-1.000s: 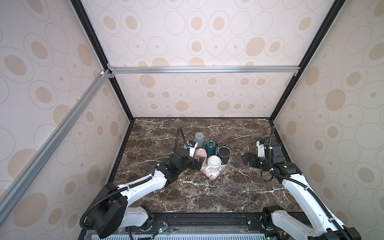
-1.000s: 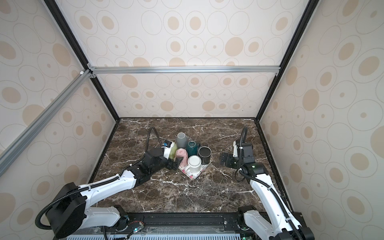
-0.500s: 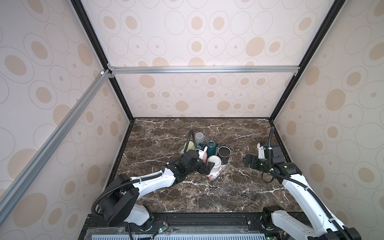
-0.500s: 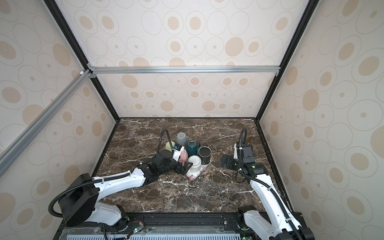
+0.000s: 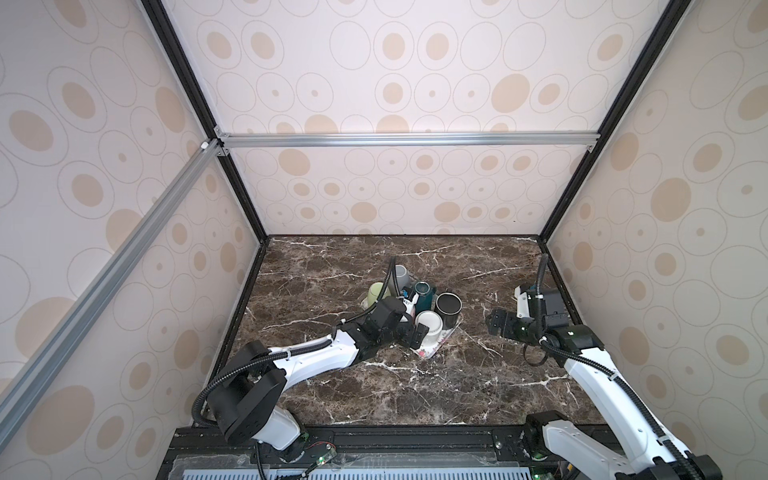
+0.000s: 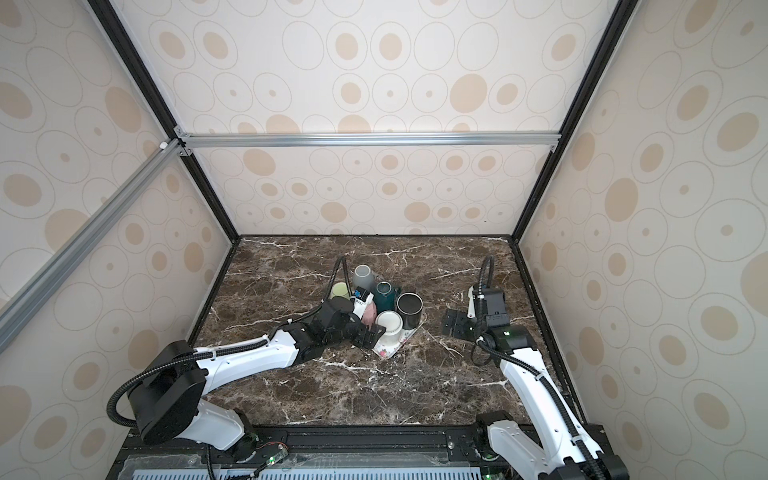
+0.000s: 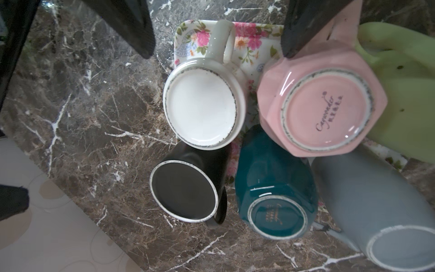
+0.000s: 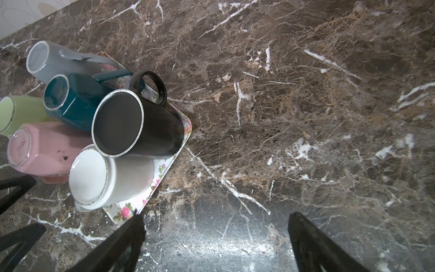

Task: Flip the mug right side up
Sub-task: 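Move the left gripper toward the upside-down white mug while the right arm rises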

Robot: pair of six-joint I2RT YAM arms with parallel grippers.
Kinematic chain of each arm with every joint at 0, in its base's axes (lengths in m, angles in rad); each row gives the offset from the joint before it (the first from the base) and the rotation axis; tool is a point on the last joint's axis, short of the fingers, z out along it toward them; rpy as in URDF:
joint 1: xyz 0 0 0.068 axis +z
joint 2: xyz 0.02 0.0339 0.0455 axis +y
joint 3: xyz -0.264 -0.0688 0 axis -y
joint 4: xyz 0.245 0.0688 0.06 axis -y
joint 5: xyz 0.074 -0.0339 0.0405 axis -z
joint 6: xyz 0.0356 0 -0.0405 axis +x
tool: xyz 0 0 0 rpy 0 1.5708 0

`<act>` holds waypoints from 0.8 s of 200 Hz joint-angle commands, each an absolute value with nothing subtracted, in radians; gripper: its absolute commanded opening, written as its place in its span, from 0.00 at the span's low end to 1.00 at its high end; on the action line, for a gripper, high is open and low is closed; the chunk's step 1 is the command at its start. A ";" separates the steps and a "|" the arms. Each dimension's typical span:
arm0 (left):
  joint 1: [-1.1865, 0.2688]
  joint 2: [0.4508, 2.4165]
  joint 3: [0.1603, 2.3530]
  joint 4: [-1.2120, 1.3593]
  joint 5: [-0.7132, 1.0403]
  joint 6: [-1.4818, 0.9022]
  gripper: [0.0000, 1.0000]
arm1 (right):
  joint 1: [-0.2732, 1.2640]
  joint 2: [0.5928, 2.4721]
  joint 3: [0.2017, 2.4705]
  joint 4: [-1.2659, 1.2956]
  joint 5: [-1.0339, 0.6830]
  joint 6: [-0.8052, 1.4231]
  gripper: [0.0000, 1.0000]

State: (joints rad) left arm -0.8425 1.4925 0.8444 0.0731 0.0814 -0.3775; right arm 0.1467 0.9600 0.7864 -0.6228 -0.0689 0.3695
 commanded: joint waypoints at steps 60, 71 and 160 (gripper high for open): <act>-0.869 1.456 0.850 0.036 0.106 -0.356 0.64 | 0.154 0.965 0.784 -0.651 -0.034 0.368 0.98; -0.869 1.470 0.857 0.026 0.110 -0.349 0.63 | 0.153 0.962 0.784 -0.652 -0.030 0.370 0.97; -0.876 1.609 0.997 -0.103 0.080 -0.340 0.55 | 0.154 0.918 0.793 -0.712 0.020 0.365 0.97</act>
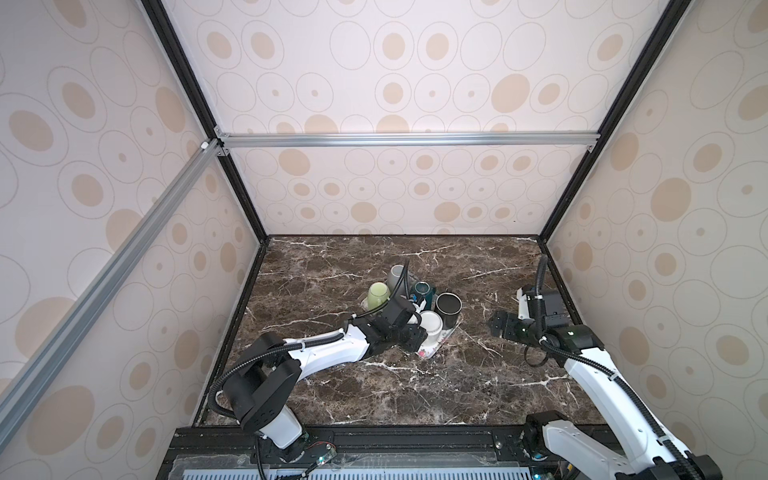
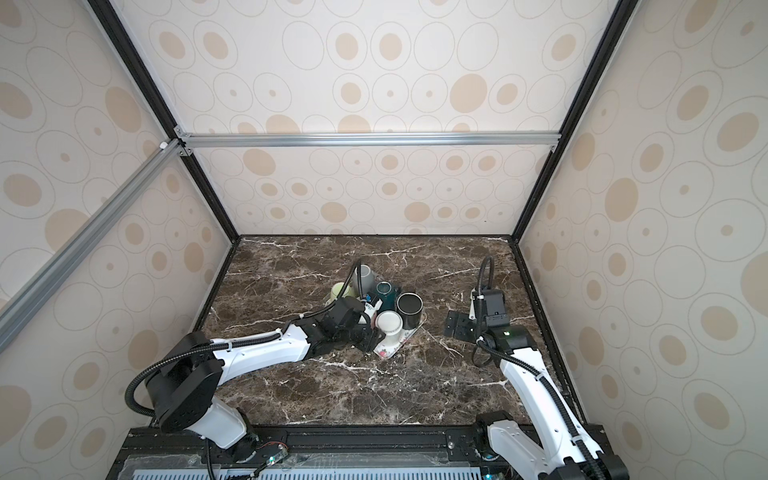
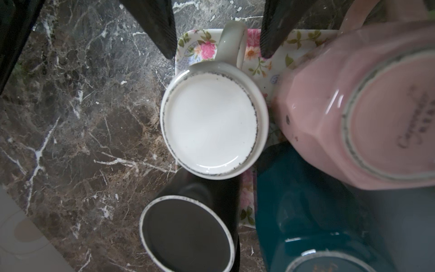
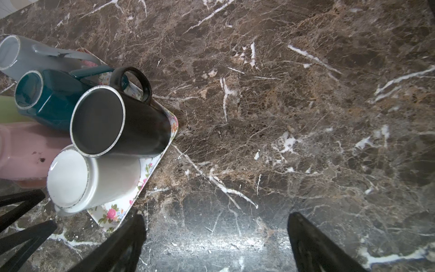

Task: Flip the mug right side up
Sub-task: 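Move the left gripper toward the upside-down white mug while the right arm rises, then close the left gripper on the white mug's handle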

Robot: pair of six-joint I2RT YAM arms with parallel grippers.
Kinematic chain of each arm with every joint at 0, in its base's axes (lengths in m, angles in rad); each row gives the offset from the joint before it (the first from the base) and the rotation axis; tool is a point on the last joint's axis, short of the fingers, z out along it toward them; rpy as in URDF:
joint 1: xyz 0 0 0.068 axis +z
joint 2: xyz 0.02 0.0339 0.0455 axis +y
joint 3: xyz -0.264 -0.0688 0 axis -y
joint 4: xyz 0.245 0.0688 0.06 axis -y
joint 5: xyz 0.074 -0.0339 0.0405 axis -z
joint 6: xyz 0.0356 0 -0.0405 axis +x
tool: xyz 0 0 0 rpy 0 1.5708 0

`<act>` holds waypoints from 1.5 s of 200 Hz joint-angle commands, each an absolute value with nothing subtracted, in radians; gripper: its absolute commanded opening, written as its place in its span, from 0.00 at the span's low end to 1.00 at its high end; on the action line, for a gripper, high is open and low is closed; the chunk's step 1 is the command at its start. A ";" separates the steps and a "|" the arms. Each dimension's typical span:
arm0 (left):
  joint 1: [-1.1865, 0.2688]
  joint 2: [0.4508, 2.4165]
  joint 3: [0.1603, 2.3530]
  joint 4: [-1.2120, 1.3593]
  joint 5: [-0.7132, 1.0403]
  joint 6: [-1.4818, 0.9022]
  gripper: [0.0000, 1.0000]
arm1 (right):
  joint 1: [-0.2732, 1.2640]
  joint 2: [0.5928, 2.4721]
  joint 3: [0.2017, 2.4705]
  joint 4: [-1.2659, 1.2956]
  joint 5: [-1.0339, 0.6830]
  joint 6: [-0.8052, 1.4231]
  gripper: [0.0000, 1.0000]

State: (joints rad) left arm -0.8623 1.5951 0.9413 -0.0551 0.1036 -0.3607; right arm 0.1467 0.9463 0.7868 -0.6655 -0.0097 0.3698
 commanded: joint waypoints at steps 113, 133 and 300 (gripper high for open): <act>-0.914 1.664 1.095 -0.256 0.011 -0.299 0.48 | 0.153 0.888 0.795 -0.767 0.058 0.374 0.97; -0.914 1.674 1.097 -0.268 -0.003 -0.295 0.47 | 0.153 0.888 0.787 -0.765 0.057 0.383 0.97; -0.914 1.773 1.209 -0.351 -0.084 -0.233 0.23 | 0.154 0.890 0.756 -0.752 0.058 0.403 0.97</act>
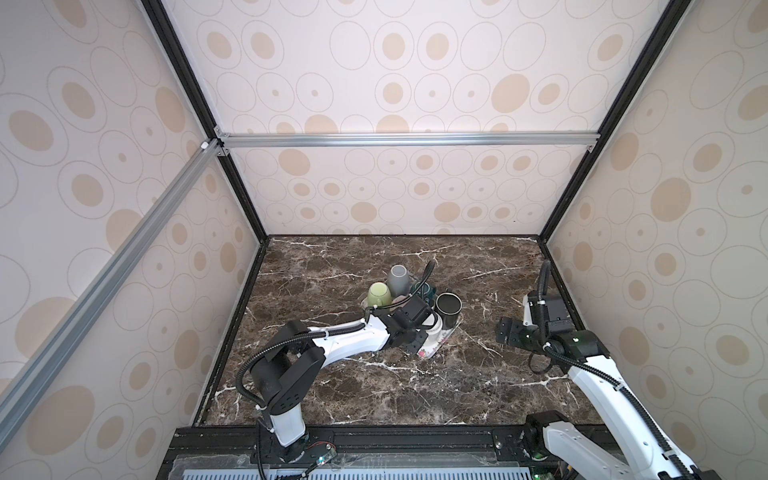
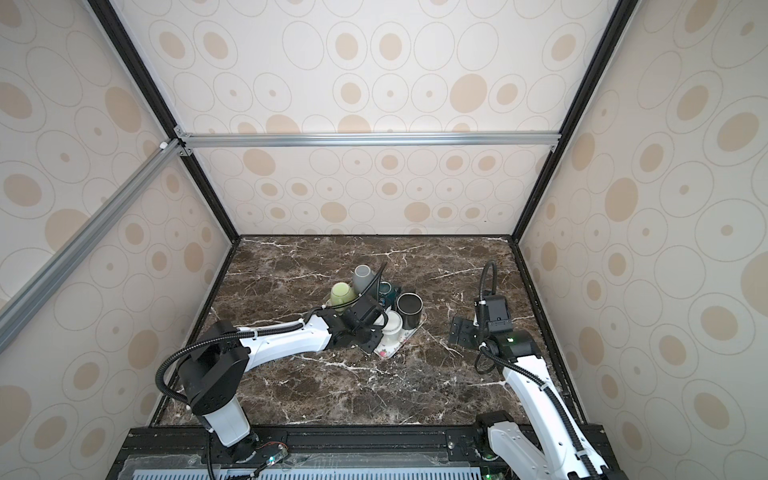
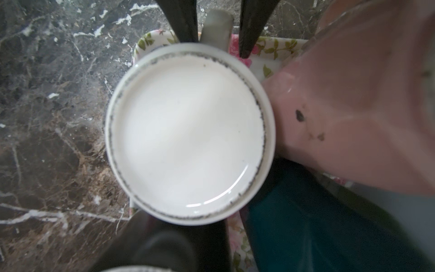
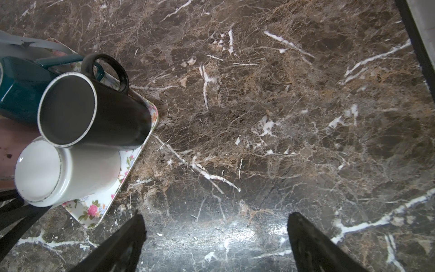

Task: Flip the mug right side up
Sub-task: 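Close the left gripper on the white mug's handle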

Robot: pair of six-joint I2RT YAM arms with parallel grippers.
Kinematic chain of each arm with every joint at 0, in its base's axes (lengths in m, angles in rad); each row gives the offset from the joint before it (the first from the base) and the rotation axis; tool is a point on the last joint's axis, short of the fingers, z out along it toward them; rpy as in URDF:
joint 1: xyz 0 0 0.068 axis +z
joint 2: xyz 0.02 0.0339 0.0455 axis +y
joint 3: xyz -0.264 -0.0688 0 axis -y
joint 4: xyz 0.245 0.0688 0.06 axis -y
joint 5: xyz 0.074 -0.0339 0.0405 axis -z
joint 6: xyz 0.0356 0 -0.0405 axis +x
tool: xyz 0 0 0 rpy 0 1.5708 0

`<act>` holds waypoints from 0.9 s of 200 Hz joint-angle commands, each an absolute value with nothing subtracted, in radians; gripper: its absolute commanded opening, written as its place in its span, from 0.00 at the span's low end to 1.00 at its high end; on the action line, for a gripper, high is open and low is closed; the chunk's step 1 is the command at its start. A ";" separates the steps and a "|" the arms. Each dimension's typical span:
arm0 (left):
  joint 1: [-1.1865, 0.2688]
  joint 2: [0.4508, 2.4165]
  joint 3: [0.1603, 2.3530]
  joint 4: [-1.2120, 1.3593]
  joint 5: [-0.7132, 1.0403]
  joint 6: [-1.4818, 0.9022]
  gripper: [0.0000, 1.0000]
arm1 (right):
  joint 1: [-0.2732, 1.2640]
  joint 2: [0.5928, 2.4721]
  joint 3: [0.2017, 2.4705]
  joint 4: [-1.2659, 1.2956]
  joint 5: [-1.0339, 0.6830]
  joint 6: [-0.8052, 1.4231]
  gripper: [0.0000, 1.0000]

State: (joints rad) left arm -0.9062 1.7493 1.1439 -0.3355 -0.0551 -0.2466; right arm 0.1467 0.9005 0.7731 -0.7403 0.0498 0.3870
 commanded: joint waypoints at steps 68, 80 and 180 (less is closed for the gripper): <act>-0.914 1.823 1.266 -0.394 -0.039 -0.229 0.12 | 0.154 0.886 0.731 -0.740 0.045 0.424 0.97; -0.914 1.831 1.282 -0.405 -0.034 -0.231 0.01 | 0.153 0.883 0.724 -0.736 0.042 0.430 0.97; -0.914 1.747 1.326 -0.329 0.003 -0.310 0.00 | 0.153 0.794 0.755 -0.762 0.000 0.444 0.97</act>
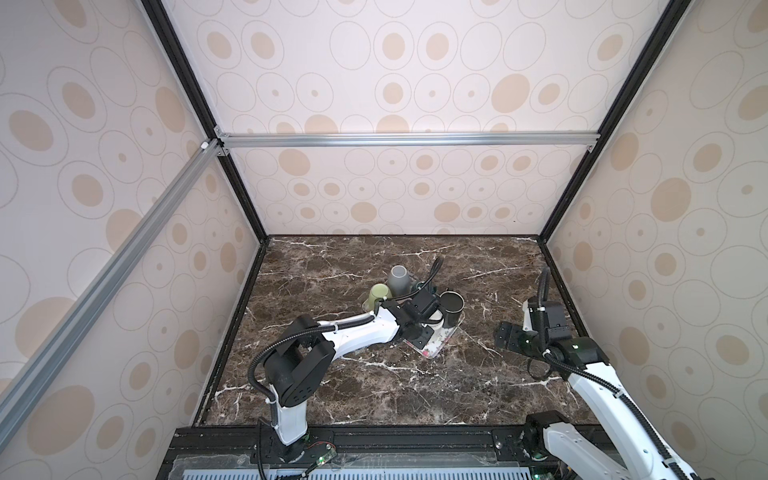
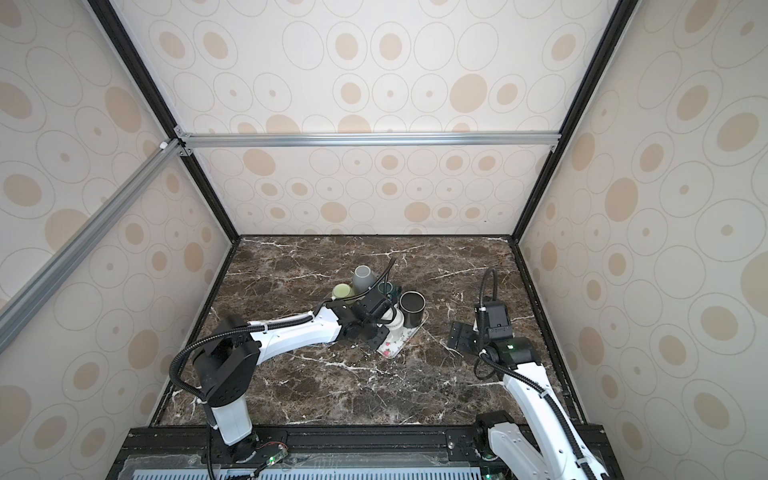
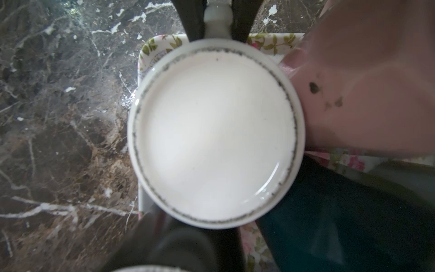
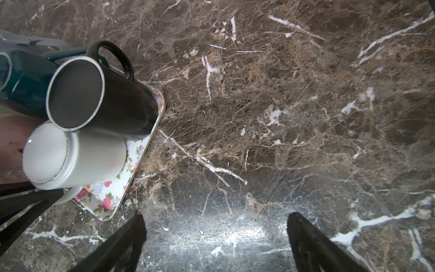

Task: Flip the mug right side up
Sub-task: 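Close the left gripper on the white mug's handle, then lift the white mug off the tray with the left gripper while the right gripper approaches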

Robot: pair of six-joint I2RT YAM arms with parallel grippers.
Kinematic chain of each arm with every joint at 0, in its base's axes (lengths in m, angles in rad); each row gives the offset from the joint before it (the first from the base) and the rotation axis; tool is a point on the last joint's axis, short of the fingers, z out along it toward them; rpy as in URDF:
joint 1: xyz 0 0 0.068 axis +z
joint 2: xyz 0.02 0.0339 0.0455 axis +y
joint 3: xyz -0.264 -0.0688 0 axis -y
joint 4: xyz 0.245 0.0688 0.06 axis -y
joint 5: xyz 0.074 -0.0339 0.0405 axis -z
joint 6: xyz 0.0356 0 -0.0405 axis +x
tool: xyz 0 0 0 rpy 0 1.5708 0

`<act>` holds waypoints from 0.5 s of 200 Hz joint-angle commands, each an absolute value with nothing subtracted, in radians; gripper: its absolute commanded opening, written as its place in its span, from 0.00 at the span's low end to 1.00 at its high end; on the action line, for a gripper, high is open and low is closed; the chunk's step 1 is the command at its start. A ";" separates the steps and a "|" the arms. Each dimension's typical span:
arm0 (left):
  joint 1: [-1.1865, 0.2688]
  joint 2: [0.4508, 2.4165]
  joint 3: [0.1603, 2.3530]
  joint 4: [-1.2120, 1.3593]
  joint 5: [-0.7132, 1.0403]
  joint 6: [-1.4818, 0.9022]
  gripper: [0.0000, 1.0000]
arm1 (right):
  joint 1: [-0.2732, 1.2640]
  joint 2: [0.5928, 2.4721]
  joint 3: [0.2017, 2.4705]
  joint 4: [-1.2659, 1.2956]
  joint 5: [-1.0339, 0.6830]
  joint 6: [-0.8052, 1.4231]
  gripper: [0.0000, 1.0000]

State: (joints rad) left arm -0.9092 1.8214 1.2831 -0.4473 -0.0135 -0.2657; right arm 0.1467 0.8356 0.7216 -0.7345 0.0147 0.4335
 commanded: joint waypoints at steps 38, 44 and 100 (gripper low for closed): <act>-0.906 1.659 1.280 -0.210 0.040 -0.369 0.00 | 0.153 0.743 0.742 -0.721 -0.065 0.469 0.98; -0.905 1.647 1.276 -0.193 0.049 -0.379 0.00 | 0.154 0.745 0.747 -0.709 -0.083 0.467 0.98; -0.892 1.553 1.272 -0.179 0.056 -0.381 0.00 | 0.154 0.727 0.641 -0.511 -0.281 0.609 0.98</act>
